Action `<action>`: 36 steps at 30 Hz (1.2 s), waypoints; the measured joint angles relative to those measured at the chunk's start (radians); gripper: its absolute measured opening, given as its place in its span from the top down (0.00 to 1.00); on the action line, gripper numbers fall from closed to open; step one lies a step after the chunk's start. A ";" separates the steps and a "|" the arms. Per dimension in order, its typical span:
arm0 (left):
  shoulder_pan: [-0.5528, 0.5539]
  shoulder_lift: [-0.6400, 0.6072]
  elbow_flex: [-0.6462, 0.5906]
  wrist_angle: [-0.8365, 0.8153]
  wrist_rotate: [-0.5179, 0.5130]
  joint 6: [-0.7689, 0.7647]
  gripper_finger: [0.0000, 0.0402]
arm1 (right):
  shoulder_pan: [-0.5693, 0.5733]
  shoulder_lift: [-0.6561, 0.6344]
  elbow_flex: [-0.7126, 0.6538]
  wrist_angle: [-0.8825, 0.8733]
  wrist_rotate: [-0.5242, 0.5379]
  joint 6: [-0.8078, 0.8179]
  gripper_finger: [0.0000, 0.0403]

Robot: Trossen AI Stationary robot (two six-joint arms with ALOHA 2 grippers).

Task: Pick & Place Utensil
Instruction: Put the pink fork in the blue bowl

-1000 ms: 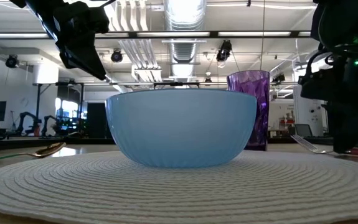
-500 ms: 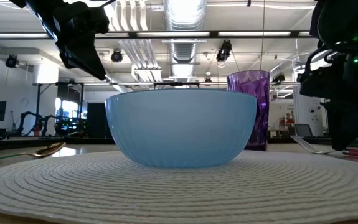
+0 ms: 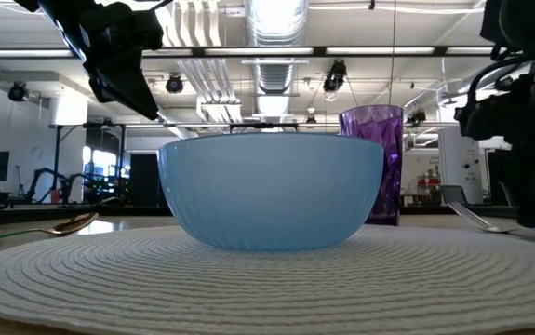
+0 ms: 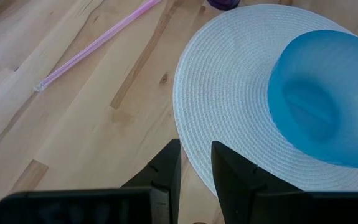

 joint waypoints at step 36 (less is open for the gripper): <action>0.000 0.000 0.000 0.000 0.000 0.000 0.80 | 0.098 -0.584 0.059 -0.329 0.227 -0.310 0.98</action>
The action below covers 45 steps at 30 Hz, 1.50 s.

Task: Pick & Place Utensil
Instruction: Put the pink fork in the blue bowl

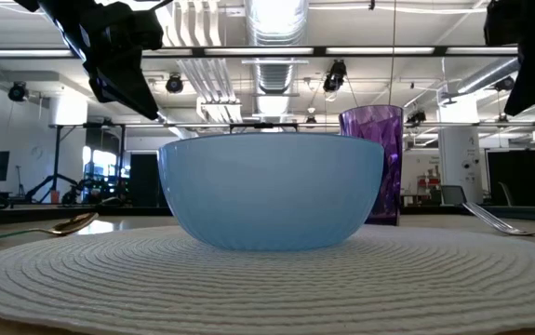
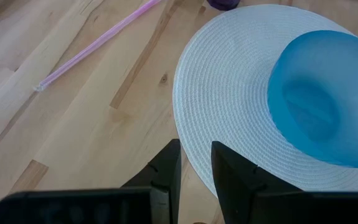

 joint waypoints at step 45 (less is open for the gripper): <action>0.000 0.000 0.000 0.000 0.003 -0.018 0.80 | -0.468 -0.373 -0.229 0.245 -0.447 -0.653 0.55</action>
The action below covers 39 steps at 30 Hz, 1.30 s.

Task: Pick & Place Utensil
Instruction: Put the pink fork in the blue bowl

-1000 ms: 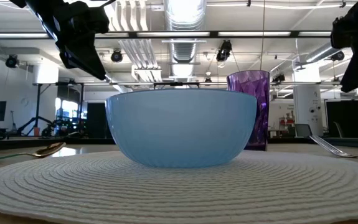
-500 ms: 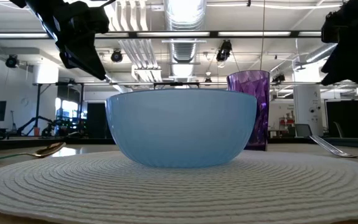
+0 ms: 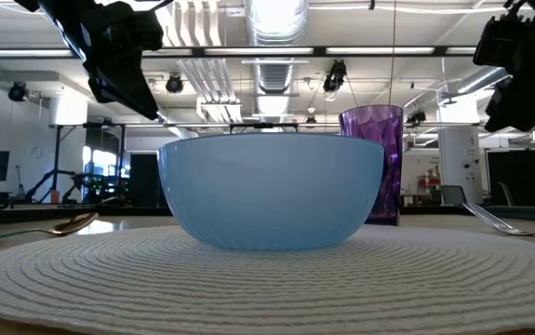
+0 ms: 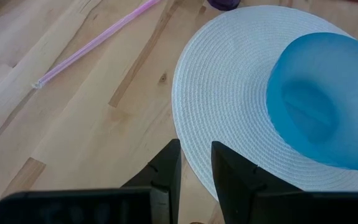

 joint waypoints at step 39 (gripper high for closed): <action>0.000 0.000 0.000 -0.001 0.000 0.006 0.80 | 0.001 0.390 -0.145 0.330 -0.019 -0.127 0.55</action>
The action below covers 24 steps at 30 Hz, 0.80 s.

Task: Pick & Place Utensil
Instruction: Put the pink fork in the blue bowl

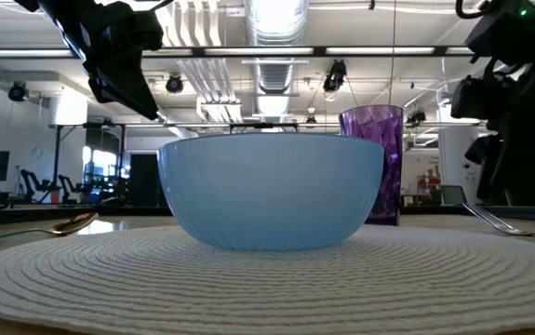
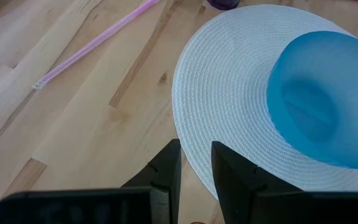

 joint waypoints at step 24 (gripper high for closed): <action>0.000 0.000 0.000 0.001 0.000 0.000 0.80 | -0.001 0.160 -0.008 0.133 0.016 -0.037 0.55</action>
